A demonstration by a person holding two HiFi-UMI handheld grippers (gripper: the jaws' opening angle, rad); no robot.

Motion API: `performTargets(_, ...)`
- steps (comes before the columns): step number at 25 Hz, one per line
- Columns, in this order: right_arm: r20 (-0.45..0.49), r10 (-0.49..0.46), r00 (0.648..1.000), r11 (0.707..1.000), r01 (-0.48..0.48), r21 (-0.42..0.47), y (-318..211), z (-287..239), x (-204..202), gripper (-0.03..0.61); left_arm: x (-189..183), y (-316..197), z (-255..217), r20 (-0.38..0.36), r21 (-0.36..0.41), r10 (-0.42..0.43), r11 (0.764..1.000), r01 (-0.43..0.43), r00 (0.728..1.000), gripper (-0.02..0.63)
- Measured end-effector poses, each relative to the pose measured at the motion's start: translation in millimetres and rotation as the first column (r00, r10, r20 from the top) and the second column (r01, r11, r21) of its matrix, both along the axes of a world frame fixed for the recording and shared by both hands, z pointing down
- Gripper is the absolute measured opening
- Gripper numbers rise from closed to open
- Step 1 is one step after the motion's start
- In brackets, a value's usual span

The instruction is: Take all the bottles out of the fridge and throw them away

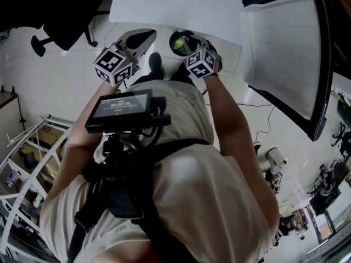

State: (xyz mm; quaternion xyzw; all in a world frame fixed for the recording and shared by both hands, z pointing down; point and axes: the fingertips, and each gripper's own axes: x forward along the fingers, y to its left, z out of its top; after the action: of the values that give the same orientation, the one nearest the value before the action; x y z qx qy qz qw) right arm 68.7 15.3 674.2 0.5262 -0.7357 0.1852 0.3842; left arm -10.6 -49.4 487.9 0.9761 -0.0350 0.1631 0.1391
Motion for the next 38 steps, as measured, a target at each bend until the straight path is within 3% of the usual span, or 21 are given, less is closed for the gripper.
performTargets(4,0.072,0.047,0.996,0.985,-0.058,0.162,-13.7,-62.9,11.3,0.057,16.4,-2.6,-5.0,-0.021,0.014,0.042,0.999,-0.041,0.999,0.011)
performTargets(8,0.088,0.038,0.995,0.944,-0.064,0.322,-23.3,-136.9,18.9,0.055,32.5,-6.4,-20.6,-0.062,0.042,0.099,0.994,-0.096,0.993,0.011)
performTargets(14,0.151,0.117,0.982,0.836,-0.18,0.518,-32.9,-243.7,40.8,0.054,48.1,-10.9,-48.4,-0.118,0.091,0.168,0.983,-0.158,0.979,0.011)
performTargets(21,0.294,0.119,0.948,0.741,-0.282,0.609,-31.6,-302.3,47.1,0.054,63.0,-15.6,-71.2,-0.175,0.123,0.195,0.977,-0.175,0.965,0.011)
performTargets(38,0.349,0.122,0.929,0.74,-0.319,0.592,-25.3,-305.1,48.5,0.052,77.1,-9.2,-88.5,-0.193,0.157,0.202,0.972,-0.173,0.96,0.011)
